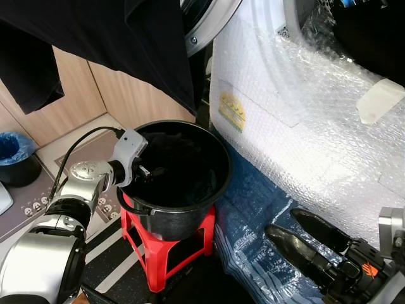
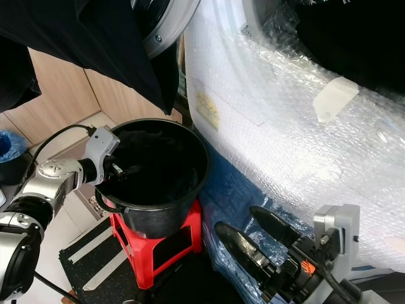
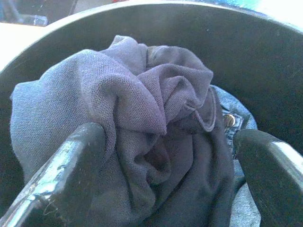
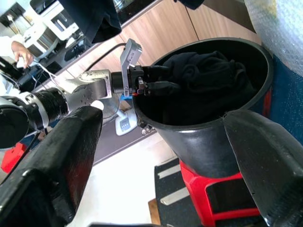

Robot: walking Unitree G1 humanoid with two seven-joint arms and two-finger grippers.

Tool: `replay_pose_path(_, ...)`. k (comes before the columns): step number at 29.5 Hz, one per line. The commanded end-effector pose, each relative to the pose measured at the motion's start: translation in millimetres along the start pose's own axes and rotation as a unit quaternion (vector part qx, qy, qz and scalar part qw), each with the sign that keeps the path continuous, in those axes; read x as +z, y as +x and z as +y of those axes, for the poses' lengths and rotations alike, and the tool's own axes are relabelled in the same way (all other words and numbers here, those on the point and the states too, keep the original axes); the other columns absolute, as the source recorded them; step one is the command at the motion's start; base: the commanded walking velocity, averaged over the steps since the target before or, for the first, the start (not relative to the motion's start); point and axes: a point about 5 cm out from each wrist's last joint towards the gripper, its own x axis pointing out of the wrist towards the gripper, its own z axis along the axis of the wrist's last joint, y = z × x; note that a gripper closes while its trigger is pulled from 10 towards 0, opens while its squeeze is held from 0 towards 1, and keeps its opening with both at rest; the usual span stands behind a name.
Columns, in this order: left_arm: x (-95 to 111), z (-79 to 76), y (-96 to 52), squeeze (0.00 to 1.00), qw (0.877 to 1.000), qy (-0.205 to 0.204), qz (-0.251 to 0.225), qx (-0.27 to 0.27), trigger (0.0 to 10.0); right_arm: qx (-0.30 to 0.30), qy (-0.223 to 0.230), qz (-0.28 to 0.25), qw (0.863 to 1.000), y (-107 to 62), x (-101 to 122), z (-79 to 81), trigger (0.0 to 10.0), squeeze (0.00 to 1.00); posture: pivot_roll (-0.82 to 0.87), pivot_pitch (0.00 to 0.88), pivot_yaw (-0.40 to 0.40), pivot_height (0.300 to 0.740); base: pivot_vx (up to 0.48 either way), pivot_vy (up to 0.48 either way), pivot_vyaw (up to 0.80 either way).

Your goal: Clothes washing

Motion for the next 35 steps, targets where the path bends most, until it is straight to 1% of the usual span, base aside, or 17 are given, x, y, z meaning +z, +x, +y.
replay_pose_path(1, -8.0, 5.6, -7.5, 0.0, 1.0, 0.0, 0.014, 0.017, 10.0, 0.005, -0.01, -0.002, 1.0, -3.0, 3.0, 6.7, 10.0, 0.0, -0.26, 0.376, -0.067, 0.74, 0.0, 0.0, 0.0)
replay_pose_path(2, -11.5, 13.2, -14.2, 0.0, 0.999, -0.002, 0.023, 0.041, 10.0, 0.005, -0.009, 0.001, 1.0, -3.5, 3.2, 6.7, 10.0, 0.0, -0.26, 0.379, -0.068, 0.74, 0.0, 0.0, 0.0)
replay_pose_path(3, -12.7, 15.9, -16.9, 0.0, 0.998, -0.003, 0.025, 0.049, 10.0, 0.004, -0.009, 0.002, 1.0, -3.9, 3.3, 6.7, 10.0, 0.0, -0.26, 0.379, -0.07, 0.74, 0.0, 0.0, 0.0)
replay_pose_path(4, -15.5, 20.6, -22.6, 0.0, 0.998, -0.004, 0.03, 0.058, 10.0, 0.005, -0.008, 0.004, 1.0, -4.4, 3.5, 6.7, 10.0, 0.0, -0.26, 0.38, -0.073, 0.74, 0.0, 0.0, 0.0)
replay_pose_path(9, -20.8, 26.7, -31.5, 0.0, 0.997, -0.002, 0.041, 0.066, 10.0, 0.005, -0.007, 0.008, 1.0, -5.1, 4.6, 5.6, 10.0, 0.0, -0.25, 0.378, -0.082, 0.74, 0.0, 0.0, 0.0)
replay_pose_path(10, -21.4, 27.8, -33.2, 0.0, 0.997, -0.001, 0.042, 0.068, 9.1, 0.005, -0.006, 0.009, 1.0, -4.9, 5.1, 5.3, 10.0, 0.0, -0.25, 0.376, -0.084, 0.74, 0.0, 0.0, 0.0)
replay_pose_path(11, -21.8, 28.8, -34.3, 0.0, 0.997, 0.0, 0.043, 0.07, 4.3, 0.005, -0.006, 0.01, 1.0, -5.0, 5.4, 5.2, 10.0, 0.0, -0.25, 0.376, -0.084, 0.74, 0.0, 0.0, 0.0)
replay_pose_path(12, -21.9, 30.1, -35.5, 0.0, 0.996, 0.001, 0.044, 0.074, 1.9, 0.006, -0.005, 0.01, 1.0, -5.1, 5.7, 5.0, 10.0, 0.0, -0.25, 0.372, -0.085, 0.74, 0.0, 0.0, 0.0)
replay_pose_path(13, -22.0, 30.9, -36.3, 0.0, 0.996, 0.001, 0.045, 0.076, 1.9, 0.006, -0.005, 0.01, 1.0, -5.3, 5.9, 4.9, 10.0, 0.0, -0.25, 0.372, -0.085, 0.74, 0.0, 0.0, 0.0)
replay_pose_path(14, -22.0, 31.8, -37.4, 0.0, 0.996, 0.001, 0.044, 0.076, 0.0, 0.005, -0.005, 0.01, 1.0, -5.3, 6.1, 4.8, 10.0, 0.0, -0.25, 0.371, -0.086, 0.74, 0.0, 0.0, 0.0)
replay_pose_path(18, -21.3, 33.4, -39.1, 0.0, 0.996, 0.0, 0.043, 0.077, 0.0, 0.005, -0.006, 0.01, 1.0, -5.6, 6.7, 4.5, 10.0, 0.0, -0.24, 0.366, -0.089, 0.74, 0.0, 0.0, 0.0)
replay_pose_path(24, -18.4, 35.5, -40.0, 0.0, 0.996, 0.008, 0.04, 0.084, 0.0, 0.004, -0.007, 0.011, 1.0, -6.4, 8.3, 4.6, 10.0, 0.0, -0.25, 0.36, -0.091, 0.74, 0.0, 0.0, 0.0)
replay_pose_path(25, -18.0, 36.2, -40.4, 0.0, 0.995, 0.018, 0.043, 0.087, 0.0, 0.004, -0.008, 0.011, 1.0, -6.8, 8.9, 4.7, 10.0, 0.0, -0.25, 0.361, -0.094, 0.74, 0.0, 0.0, 0.0)
replay_pose_path(27, -18.8, 36.1, -40.7, 0.0, 0.995, 0.014, 0.043, 0.085, 0.0, 0.004, -0.008, 0.011, 1.0, -7.2, 10.1, 5.2, 10.0, 0.0, -0.25, 0.364, -0.095, 0.74, 0.0, 0.0, 0.0)
replay_pose_path(30, -19.3, 36.7, -41.3, 0.0, 0.995, 0.02, 0.047, 0.088, 0.0, 0.004, -0.009, 0.01, 1.0, -7.6, 11.1, 5.5, 10.0, 0.0, -0.26, 0.365, -0.097, 0.74, 0.0, 0.0, 0.0)
replay_pose_path(31, -20.7, 35.5, -41.6, 0.0, 0.995, 0.023, 0.048, 0.08, 0.0, 0.003, -0.009, 0.01, 1.0, -8.6, 12.5, 6.2, 10.0, 0.0, -0.27, 0.37, -0.102, 0.74, 0.0, 0.0, 0.0)
replay_pose_path(35, -22.8, 35.6, -43.4, 0.0, 0.995, 0.029, 0.054, 0.076, 0.0, 0.002, -0.011, 0.01, 1.0, -10.6, 15.6, 7.3, 10.0, 0.0, -0.28, 0.38, -0.112, 0.74, 0.0, 0.0, 0.0)
